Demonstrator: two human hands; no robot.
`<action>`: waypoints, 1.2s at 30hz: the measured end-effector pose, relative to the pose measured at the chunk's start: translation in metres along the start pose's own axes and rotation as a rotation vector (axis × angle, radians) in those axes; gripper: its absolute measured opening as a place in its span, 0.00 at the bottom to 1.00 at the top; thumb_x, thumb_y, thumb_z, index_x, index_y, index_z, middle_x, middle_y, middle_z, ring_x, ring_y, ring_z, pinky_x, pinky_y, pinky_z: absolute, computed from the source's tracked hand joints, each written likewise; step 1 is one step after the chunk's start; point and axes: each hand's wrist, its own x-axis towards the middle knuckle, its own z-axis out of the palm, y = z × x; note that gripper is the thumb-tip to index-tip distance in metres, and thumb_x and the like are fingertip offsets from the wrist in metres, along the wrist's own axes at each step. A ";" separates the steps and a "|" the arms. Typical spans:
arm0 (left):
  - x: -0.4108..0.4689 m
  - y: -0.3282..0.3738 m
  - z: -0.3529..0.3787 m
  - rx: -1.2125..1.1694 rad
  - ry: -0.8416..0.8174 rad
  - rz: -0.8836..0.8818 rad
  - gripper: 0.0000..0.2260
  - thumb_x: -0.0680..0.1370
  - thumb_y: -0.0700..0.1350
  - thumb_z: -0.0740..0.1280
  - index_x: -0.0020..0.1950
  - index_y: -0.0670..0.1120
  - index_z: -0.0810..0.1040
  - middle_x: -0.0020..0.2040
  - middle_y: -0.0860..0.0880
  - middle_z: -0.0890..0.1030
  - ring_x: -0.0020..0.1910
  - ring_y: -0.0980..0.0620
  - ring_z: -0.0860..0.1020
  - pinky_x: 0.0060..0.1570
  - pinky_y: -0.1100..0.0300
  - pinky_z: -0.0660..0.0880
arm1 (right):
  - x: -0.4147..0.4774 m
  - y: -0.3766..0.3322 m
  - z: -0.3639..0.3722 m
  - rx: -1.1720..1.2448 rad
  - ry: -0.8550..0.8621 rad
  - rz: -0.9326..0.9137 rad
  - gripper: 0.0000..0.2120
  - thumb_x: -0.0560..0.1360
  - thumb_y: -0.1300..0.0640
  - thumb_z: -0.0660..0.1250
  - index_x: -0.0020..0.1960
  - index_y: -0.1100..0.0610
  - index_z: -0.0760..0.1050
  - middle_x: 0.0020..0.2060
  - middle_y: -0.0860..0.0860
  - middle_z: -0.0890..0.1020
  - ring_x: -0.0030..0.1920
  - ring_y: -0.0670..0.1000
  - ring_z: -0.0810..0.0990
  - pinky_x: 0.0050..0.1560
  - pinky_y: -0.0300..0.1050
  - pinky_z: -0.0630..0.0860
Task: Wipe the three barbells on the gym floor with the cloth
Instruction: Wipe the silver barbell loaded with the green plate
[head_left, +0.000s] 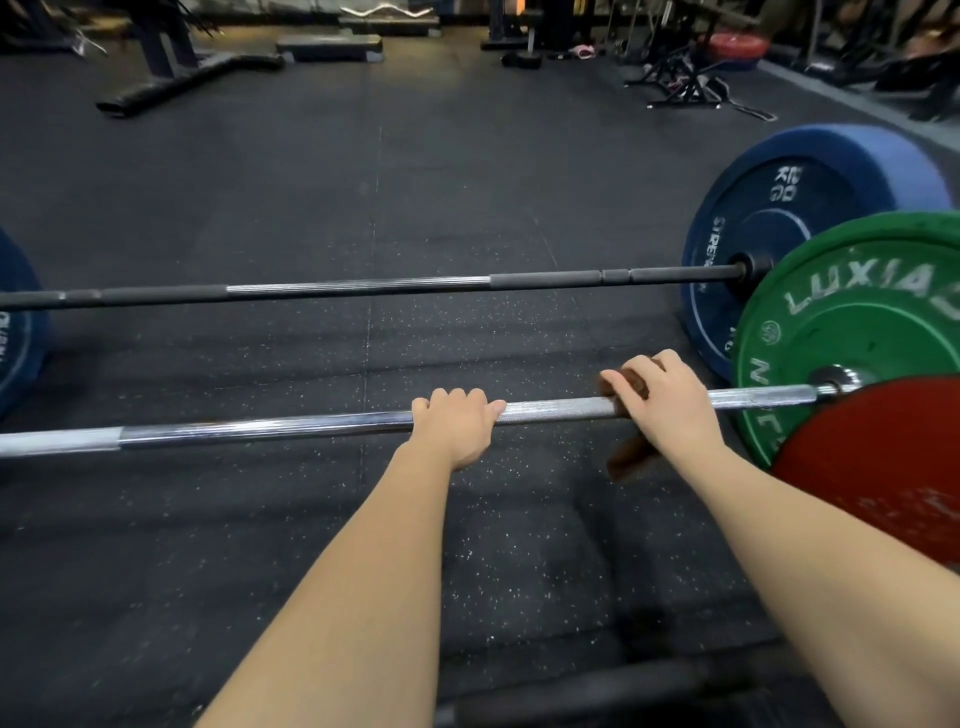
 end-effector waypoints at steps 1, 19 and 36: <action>-0.001 0.000 0.001 0.000 0.011 0.004 0.13 0.87 0.45 0.48 0.64 0.49 0.71 0.58 0.46 0.74 0.58 0.43 0.70 0.65 0.45 0.65 | 0.000 0.005 -0.002 -0.010 -0.005 0.045 0.15 0.80 0.42 0.66 0.53 0.53 0.79 0.48 0.50 0.72 0.50 0.57 0.76 0.51 0.49 0.72; -0.019 -0.068 0.002 0.043 0.072 -0.026 0.25 0.84 0.65 0.48 0.70 0.53 0.71 0.67 0.48 0.74 0.66 0.43 0.69 0.69 0.41 0.60 | -0.018 -0.119 0.051 -0.013 0.043 -0.068 0.15 0.80 0.42 0.66 0.50 0.54 0.79 0.45 0.53 0.75 0.43 0.56 0.75 0.42 0.50 0.77; -0.021 -0.064 -0.001 0.027 -0.001 -0.047 0.24 0.86 0.61 0.45 0.73 0.50 0.67 0.71 0.46 0.70 0.70 0.42 0.65 0.71 0.40 0.57 | -0.026 -0.139 0.060 0.024 0.126 -0.037 0.14 0.79 0.45 0.70 0.46 0.56 0.80 0.43 0.53 0.75 0.41 0.56 0.74 0.39 0.49 0.73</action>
